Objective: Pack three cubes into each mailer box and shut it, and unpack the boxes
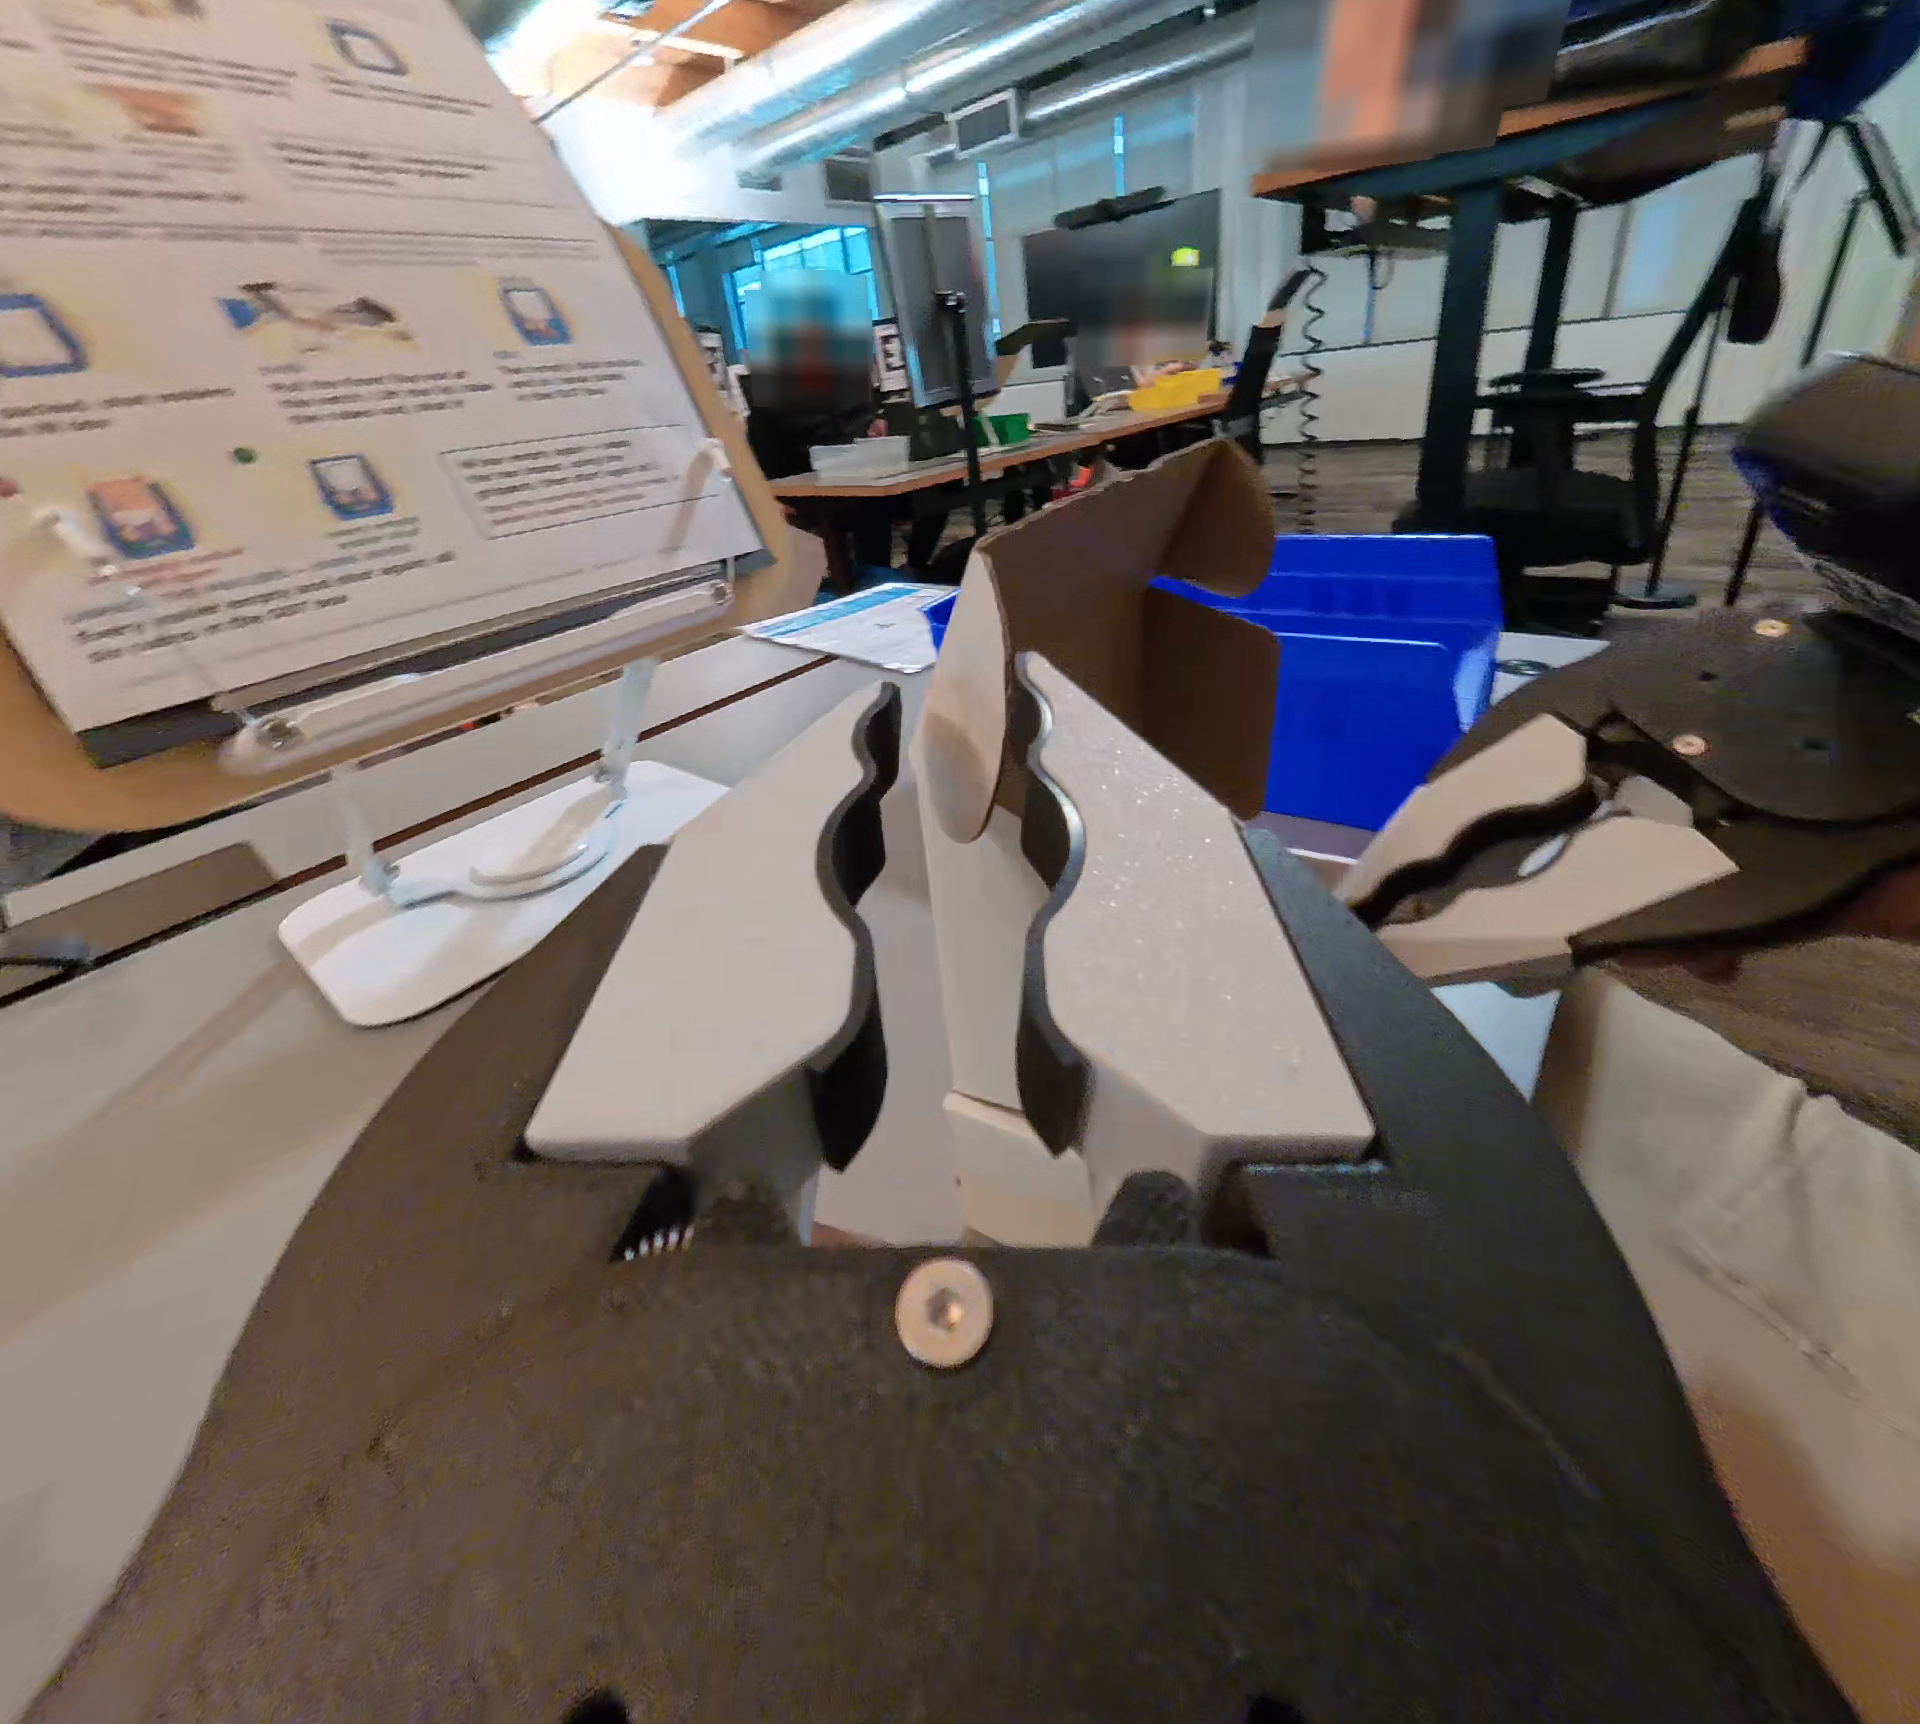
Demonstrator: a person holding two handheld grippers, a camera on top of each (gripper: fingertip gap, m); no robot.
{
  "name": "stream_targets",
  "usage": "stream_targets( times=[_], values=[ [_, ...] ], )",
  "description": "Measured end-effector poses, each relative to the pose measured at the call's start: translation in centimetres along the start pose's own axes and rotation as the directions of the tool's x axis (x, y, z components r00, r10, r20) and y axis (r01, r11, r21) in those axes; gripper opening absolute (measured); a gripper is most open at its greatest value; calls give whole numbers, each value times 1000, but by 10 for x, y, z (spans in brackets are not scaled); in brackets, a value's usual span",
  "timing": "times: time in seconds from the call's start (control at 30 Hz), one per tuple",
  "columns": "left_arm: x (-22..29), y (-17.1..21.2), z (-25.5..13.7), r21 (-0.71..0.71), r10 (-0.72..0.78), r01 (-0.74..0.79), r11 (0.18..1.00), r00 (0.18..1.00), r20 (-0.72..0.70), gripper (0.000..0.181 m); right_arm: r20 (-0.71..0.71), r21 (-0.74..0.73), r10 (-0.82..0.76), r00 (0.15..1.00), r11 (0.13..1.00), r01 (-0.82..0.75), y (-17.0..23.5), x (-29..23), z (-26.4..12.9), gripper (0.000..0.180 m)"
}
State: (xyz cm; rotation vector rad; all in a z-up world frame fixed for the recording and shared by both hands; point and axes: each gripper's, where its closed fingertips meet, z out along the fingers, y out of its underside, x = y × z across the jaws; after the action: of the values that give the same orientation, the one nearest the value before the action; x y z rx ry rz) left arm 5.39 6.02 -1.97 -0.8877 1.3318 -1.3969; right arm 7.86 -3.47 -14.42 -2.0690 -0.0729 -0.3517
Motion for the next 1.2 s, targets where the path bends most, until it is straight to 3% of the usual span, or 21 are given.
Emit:
stream_targets(
  times=[0.17,0.33,0.4,0.5,0.6,0.77,0.93,1.1,1.2],
  values=[
    [-22,29,11,-128,-19,29,991,996,86,28,14,10,2,1000,1000,-2,2,4,0,2],
    [-45,42,15,-90,-412,430,898,896,163,37,-15,-3,0,1000,1000,0,9,19,-4,0],
    [-57,52,11,-115,-483,512,851,849,214,38,-55,-15,-10,998,1000,9,13,29,-5,0],
    [-69,66,1,-156,-458,510,846,845,277,32,-102,-26,-11,995,1000,8,17,41,-7,3],
    [-57,57,0,-126,-505,532,837,840,197,32,-107,-18,17,994,1000,-19,11,41,-9,15],
    [-46,50,2,-115,-493,511,852,857,151,33,-69,36,-20,997,999,22,-31,18,-6,22],
    [-45,49,1,-116,-499,514,850,856,137,33,140,-255,108,984,965,-69,-26,-15,25,42],
    [-43,47,0,-115,-486,498,860,866,121,32,196,-390,215,957,912,-125,-21,-18,54,54],
    [-42,46,0,-109,-477,487,867,872,108,31,249,-371,270,930,914,-166,-24,-26,58,44]
  ],
)
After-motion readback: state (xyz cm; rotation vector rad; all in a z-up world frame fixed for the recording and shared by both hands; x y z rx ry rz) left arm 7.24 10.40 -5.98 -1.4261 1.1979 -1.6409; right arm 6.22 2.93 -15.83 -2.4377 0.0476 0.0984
